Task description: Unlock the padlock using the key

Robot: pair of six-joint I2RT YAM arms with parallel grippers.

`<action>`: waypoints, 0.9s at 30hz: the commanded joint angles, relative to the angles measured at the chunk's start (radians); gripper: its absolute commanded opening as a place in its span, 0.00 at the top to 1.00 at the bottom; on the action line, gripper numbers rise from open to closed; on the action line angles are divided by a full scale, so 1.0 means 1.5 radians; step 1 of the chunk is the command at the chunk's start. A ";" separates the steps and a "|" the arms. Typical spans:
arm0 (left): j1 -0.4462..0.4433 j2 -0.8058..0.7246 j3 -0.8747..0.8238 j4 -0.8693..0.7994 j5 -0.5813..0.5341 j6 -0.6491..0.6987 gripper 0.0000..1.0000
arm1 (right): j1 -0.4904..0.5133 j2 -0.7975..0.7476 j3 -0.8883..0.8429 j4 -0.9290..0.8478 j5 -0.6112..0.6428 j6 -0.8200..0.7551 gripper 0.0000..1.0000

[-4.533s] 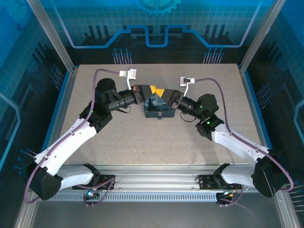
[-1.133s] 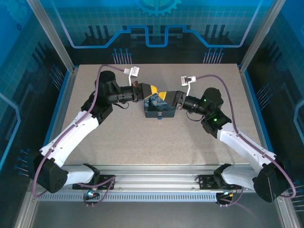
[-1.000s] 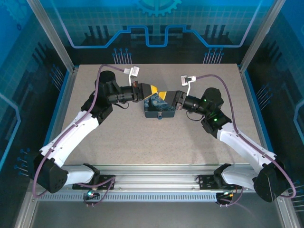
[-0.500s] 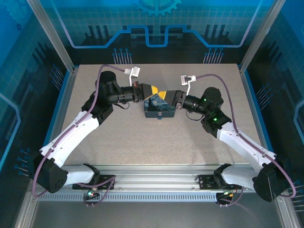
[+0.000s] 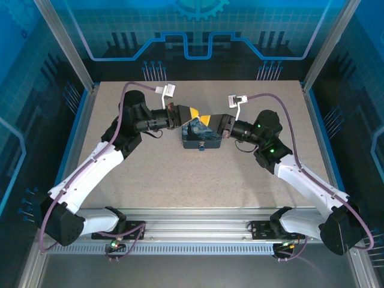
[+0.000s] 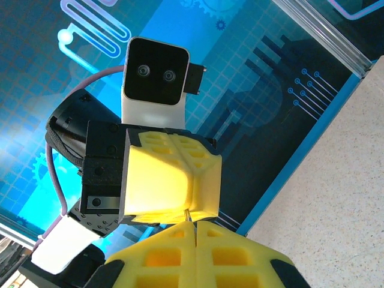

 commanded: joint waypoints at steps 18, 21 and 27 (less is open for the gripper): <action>0.007 -0.031 -0.057 -0.104 -0.066 0.101 0.01 | -0.079 -0.062 0.051 -0.287 0.065 -0.156 1.00; 0.002 -0.030 -0.088 -0.124 -0.086 0.133 0.01 | -0.089 -0.029 0.096 -0.375 0.105 -0.226 1.00; -0.045 -0.021 -0.202 -0.055 -0.182 0.199 0.01 | -0.099 0.086 0.183 -0.439 0.181 -0.327 1.00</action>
